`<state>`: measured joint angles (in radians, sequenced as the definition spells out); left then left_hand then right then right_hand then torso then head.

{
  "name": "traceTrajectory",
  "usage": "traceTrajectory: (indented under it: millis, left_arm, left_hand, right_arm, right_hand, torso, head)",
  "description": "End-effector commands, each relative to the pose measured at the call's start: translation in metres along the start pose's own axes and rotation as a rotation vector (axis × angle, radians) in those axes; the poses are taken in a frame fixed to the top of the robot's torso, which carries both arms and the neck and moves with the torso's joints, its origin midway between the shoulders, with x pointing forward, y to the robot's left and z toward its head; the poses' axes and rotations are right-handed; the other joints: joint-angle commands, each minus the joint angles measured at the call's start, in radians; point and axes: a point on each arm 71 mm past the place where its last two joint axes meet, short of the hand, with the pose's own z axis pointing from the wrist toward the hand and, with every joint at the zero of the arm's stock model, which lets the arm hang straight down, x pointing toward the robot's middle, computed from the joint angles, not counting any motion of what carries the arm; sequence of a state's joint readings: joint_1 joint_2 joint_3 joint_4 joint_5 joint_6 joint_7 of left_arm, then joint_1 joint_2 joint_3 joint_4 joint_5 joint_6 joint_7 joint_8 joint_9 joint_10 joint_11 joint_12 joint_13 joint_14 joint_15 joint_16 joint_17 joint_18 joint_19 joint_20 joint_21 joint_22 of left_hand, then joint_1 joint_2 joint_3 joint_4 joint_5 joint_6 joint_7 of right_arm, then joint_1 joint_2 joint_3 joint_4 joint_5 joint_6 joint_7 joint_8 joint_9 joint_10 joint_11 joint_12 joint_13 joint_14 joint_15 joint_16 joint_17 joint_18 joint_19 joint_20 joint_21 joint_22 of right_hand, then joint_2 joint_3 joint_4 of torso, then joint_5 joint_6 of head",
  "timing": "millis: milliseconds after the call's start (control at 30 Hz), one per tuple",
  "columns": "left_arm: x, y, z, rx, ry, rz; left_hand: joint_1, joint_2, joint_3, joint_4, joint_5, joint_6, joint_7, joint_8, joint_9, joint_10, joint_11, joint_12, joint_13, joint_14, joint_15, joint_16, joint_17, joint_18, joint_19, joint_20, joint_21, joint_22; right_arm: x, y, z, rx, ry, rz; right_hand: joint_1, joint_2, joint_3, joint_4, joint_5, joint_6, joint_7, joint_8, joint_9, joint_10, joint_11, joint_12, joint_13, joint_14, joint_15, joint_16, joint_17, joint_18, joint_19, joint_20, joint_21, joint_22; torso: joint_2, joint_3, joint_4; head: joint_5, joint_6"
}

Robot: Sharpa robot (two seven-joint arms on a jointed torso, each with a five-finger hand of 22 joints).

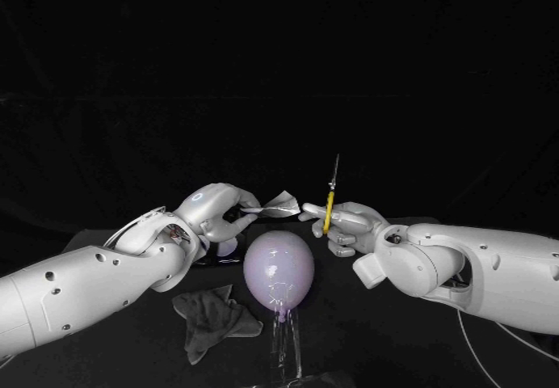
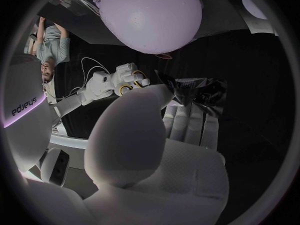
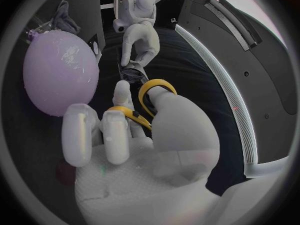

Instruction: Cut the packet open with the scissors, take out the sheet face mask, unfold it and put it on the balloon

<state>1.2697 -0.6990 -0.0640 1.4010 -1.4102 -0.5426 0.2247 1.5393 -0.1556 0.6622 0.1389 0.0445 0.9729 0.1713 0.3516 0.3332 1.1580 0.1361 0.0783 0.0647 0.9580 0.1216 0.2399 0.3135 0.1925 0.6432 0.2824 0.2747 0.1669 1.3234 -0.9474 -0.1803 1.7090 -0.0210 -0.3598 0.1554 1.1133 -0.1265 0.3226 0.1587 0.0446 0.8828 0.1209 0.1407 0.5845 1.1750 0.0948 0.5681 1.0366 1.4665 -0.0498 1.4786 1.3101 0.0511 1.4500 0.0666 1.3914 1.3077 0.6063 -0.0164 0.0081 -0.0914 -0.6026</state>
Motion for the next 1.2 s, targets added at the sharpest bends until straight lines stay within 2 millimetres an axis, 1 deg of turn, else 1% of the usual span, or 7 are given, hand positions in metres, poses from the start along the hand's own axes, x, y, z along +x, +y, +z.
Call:
traceTrajectory:
  millis: [33, 300, 567, 667, 933, 1067, 1200]
  left_arm:
    - [-0.001, -0.005, 0.002, 0.03, -0.012, 0.028]
    - [0.001, -0.009, 0.003, 0.04, -0.003, 0.028]
    - [0.004, -0.008, 0.003, 0.039, 0.012, 0.038]
    - [0.005, -0.009, 0.004, 0.047, 0.017, 0.046]
    - [0.008, -0.017, 0.006, 0.079, 0.021, 0.059]
    - [0.009, -0.02, 0.007, 0.086, 0.016, 0.06]
    - [0.008, -0.021, 0.008, 0.09, 0.007, 0.061]
  left_hand:
    - [0.001, 0.013, -0.001, -0.005, 0.003, 0.006, 0.002, 0.005, 0.04, 0.005, -0.001, -0.002, 0.001, 0.003, 0.002, -0.004, 0.001, -0.01, -0.005, -0.001, 0.005, 0.001]
    - [0.001, 0.013, 0.0, -0.006, 0.003, 0.006, 0.002, 0.006, 0.04, 0.005, -0.001, -0.002, 0.001, 0.003, 0.002, -0.004, 0.001, -0.009, -0.006, -0.002, 0.005, 0.001]
    - [0.001, 0.013, 0.001, -0.007, 0.003, 0.007, 0.001, 0.006, 0.041, 0.006, -0.001, -0.003, 0.001, 0.003, 0.002, -0.005, 0.002, -0.009, -0.007, -0.002, 0.006, 0.001]
    - [0.001, 0.013, 0.002, -0.009, 0.003, 0.007, 0.001, 0.006, 0.041, 0.007, -0.001, -0.003, 0.001, 0.004, 0.002, -0.005, 0.002, -0.009, -0.008, -0.003, 0.006, 0.002]
    - [0.001, 0.012, 0.003, -0.01, 0.003, 0.008, 0.001, 0.006, 0.041, 0.007, -0.001, -0.003, 0.001, 0.004, 0.003, -0.005, 0.002, -0.008, -0.008, -0.004, 0.006, 0.002]
    - [0.001, 0.012, 0.003, -0.011, 0.003, 0.008, 0.0, 0.007, 0.041, 0.008, -0.001, -0.003, 0.001, 0.004, 0.003, -0.005, 0.002, -0.008, -0.009, -0.005, 0.006, 0.002]
    - [-0.001, 0.012, 0.003, -0.01, 0.003, 0.009, 0.001, 0.007, 0.041, 0.01, -0.001, -0.004, 0.001, 0.005, 0.003, -0.005, 0.003, -0.008, -0.01, -0.005, 0.007, 0.003]
  right_arm:
    - [0.003, 0.004, -0.001, -0.044, 0.026, 0.017]
    - [0.007, 0.006, 0.001, -0.046, 0.037, 0.015]
    - [0.012, 0.007, 0.0, -0.048, 0.056, 0.01]
    - [0.014, 0.007, 0.001, -0.044, 0.064, 0.008]
    - [0.019, 0.006, 0.004, -0.03, 0.078, -0.005]
    - [0.021, 0.005, 0.006, -0.017, 0.078, -0.023]
    - [0.022, 0.004, 0.006, -0.001, 0.079, -0.044]
  right_hand:
    - [0.008, -0.004, -0.014, 0.003, 0.004, -0.006, 0.001, -0.009, -0.002, 0.322, -0.065, 0.568, 0.01, 0.064, 0.011, 0.008, 0.043, -0.005, 0.007, 0.002, 0.008, 0.132]
    - [0.016, 0.0, -0.021, 0.005, 0.004, -0.004, 0.001, -0.01, -0.001, 0.321, -0.064, 0.572, 0.015, 0.064, 0.011, 0.01, 0.045, -0.005, 0.007, 0.002, 0.008, 0.132]
    - [0.025, 0.006, -0.03, 0.01, 0.004, 0.003, 0.001, -0.01, -0.001, 0.322, -0.064, 0.583, 0.028, 0.065, 0.012, 0.012, 0.05, -0.005, 0.007, 0.003, 0.008, 0.133]
    - [0.028, 0.009, -0.034, 0.011, 0.004, 0.006, 0.0, -0.01, 0.0, 0.322, -0.065, 0.586, 0.032, 0.065, 0.012, 0.012, 0.05, -0.005, 0.007, 0.003, 0.008, 0.133]
    - [0.042, 0.018, -0.04, 0.012, 0.004, 0.014, -0.001, -0.009, 0.001, 0.323, -0.066, 0.596, 0.043, 0.065, 0.011, 0.014, 0.053, -0.004, 0.006, 0.003, 0.007, 0.134]
    - [0.087, 0.039, -0.034, -0.004, 0.004, 0.034, -0.002, -0.005, 0.002, 0.32, -0.066, 0.596, 0.045, 0.062, 0.01, 0.011, 0.047, -0.002, 0.001, 0.003, -0.001, 0.129]
    - [0.139, 0.082, -0.003, -0.026, 0.004, 0.055, -0.004, -0.002, 0.001, 0.318, -0.069, 0.596, 0.046, 0.062, 0.009, 0.01, 0.046, -0.001, -0.003, 0.002, -0.005, 0.127]
  torso:
    - [0.0, -0.0005, -0.0004]
    - [0.001, -0.0013, 0.0025]
    - [0.0, -0.0012, 0.0003]
    - [0.0, -0.0016, 0.0008]
    - [0.0, -0.0025, 0.001]
    - [0.0, -0.0015, 0.001]
    - [0.001, -0.0019, 0.0015]
  head:
    - [-0.001, 0.002]
    - [-0.006, 0.001]
    - [-0.003, 0.0]
    - [-0.011, 0.004]
    - [0.002, 0.005]
    - [0.001, 0.005]
    - [0.002, 0.005]
